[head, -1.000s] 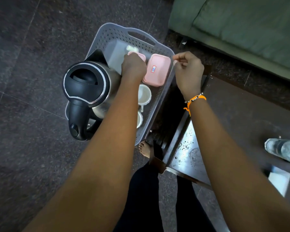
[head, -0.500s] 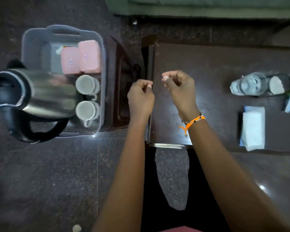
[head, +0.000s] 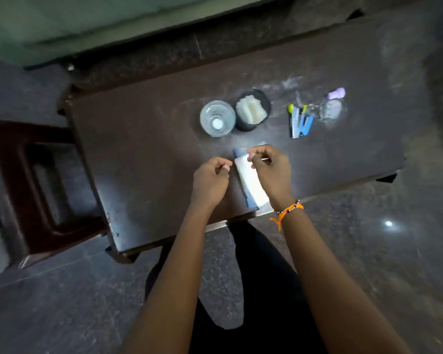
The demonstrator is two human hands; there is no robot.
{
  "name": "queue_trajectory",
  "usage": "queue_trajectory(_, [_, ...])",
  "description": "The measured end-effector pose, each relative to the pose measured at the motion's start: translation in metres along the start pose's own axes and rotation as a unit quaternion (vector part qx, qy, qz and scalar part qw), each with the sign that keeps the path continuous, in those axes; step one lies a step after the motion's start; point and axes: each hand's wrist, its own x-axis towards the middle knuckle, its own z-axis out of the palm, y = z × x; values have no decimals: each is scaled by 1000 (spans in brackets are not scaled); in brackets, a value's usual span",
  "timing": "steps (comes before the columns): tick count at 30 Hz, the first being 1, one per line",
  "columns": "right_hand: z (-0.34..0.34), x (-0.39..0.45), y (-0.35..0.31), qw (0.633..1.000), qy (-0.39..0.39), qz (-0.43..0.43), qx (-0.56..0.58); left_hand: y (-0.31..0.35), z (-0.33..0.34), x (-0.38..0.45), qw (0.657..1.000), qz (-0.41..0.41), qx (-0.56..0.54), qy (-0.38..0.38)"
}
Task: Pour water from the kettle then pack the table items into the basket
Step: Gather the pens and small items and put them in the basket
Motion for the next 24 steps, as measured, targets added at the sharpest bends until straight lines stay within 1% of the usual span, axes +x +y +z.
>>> queue_trajectory(4, [-60, 45, 32, 998, 44, 35, -15, 29, 64, 26, 994, 6, 63, -85])
queue_trajectory(7, [-89, 78, 46, 996, 58, 58, -29, 46, 103, 49, 980, 10, 132, -148])
queue_trajectory(10, [-101, 106, 54, 993, 68, 30, -86, 56, 123, 71, 953, 39, 239, -181])
queue_trajectory(13, [-107, 133, 65, 986, 31, 4, -164, 66, 141, 95, 912, 57, 347, -209])
queue_trajectory(15, [-108, 145, 74, 979, -6, -9, -204, 71, 153, 106, 891, 54, 394, -218])
queue_trajectory(17, [-111, 153, 83, 967, -30, -13, -252, 74, 169, 112, 881, 74, 421, -205])
queue_trajectory(18, [-112, 155, 88, 963, -30, -8, -268, 75, 175, 113, 880, 87, 423, -197])
queue_trajectory(21, [-115, 159, 96, 964, 17, 5, -265, 76, 192, 121, 892, 96, 401, -184])
queue_trajectory(24, [-115, 165, 102, 961, 44, 1, -273, 77, 204, 127, 892, 93, 407, -172])
